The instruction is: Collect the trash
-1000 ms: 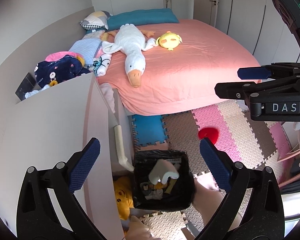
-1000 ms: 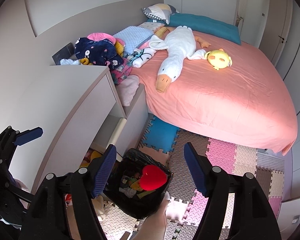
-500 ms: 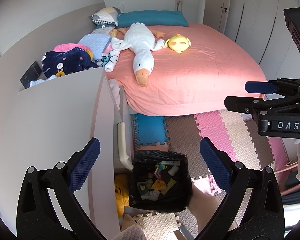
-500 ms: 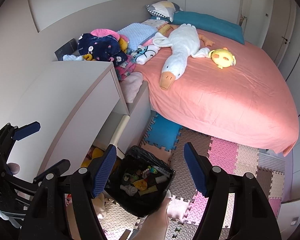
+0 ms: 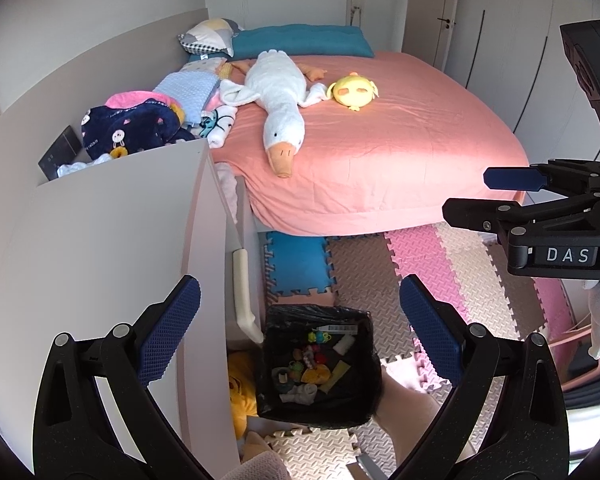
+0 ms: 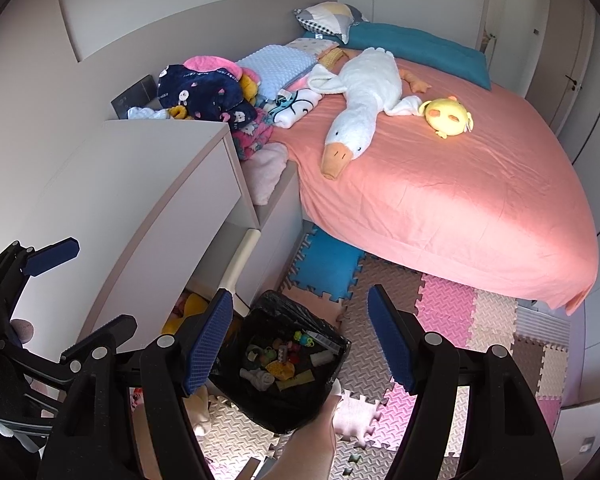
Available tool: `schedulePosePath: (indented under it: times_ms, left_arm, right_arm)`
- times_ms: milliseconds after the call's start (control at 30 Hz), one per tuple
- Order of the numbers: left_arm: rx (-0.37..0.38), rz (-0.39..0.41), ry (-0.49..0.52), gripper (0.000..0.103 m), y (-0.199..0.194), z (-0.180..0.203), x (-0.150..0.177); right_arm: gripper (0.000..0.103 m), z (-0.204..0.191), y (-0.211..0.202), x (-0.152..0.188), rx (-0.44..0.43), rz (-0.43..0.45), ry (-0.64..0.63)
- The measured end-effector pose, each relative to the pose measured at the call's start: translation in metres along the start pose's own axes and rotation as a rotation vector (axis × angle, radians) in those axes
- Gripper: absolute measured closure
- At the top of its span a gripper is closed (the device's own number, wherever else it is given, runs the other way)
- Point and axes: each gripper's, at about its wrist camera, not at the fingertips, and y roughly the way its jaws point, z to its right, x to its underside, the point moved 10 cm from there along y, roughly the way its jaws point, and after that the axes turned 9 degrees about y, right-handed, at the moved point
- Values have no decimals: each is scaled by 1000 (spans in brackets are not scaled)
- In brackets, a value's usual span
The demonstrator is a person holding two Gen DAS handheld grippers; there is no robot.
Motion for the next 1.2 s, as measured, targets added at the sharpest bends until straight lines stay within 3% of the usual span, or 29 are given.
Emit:
schedulePosePath:
  times_ms: [1200]
  left_arm:
    - [33,13,14,7,-4,7,0]
  right_arm:
    - [32,-6,2,4,2,-4,-4]
